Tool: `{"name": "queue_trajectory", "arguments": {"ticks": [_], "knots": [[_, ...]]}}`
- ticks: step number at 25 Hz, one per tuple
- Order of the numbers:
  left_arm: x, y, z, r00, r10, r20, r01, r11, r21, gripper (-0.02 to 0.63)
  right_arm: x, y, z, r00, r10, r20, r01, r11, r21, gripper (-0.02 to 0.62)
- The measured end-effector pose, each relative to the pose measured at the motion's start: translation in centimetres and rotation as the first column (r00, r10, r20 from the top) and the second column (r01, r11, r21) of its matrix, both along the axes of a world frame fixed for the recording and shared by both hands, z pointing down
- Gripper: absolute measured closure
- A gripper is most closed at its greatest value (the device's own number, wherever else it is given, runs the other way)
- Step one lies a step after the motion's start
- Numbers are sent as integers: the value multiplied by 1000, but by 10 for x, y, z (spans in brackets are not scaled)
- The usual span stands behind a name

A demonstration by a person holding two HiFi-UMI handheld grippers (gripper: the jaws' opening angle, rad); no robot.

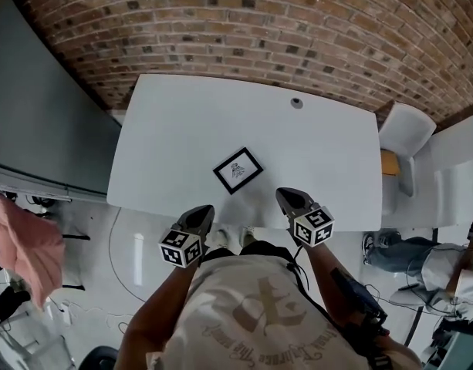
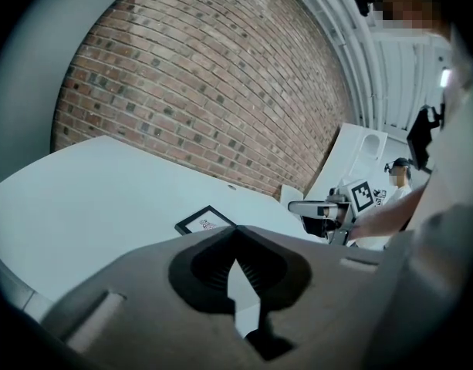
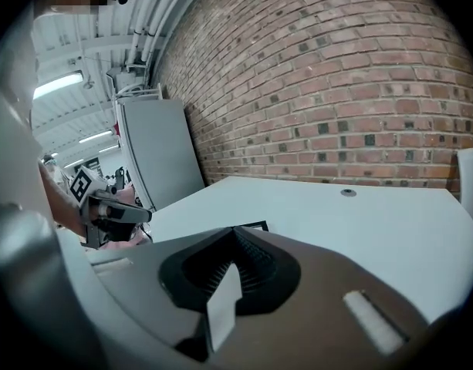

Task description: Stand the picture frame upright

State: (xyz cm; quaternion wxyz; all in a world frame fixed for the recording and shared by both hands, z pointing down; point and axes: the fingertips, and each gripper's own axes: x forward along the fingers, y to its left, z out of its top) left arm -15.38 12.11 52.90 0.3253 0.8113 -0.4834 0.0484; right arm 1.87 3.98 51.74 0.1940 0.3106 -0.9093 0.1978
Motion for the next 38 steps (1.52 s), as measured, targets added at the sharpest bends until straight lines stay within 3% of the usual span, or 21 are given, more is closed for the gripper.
{"name": "queue_trajectory", "arguments": {"ticks": [9, 20, 35, 38], "knots": [[-8, -19, 19, 990, -128, 50, 132, 987, -86, 603, -10, -39, 19, 993, -114, -32, 112, 993, -42, 588], [3, -49, 42, 981, -190, 44, 195, 964, -181, 603, -23, -82, 56, 967, -239, -86, 227, 966, -124, 588], [11, -86, 89, 946, -322, -26, 294, 891, -346, 601, -50, -126, 98, 920, -360, -159, 318, 918, -238, 588], [14, -89, 97, 942, -333, -41, 293, 876, -384, 540, -56, -126, 107, 911, -385, -147, 333, 898, -287, 580]]}}
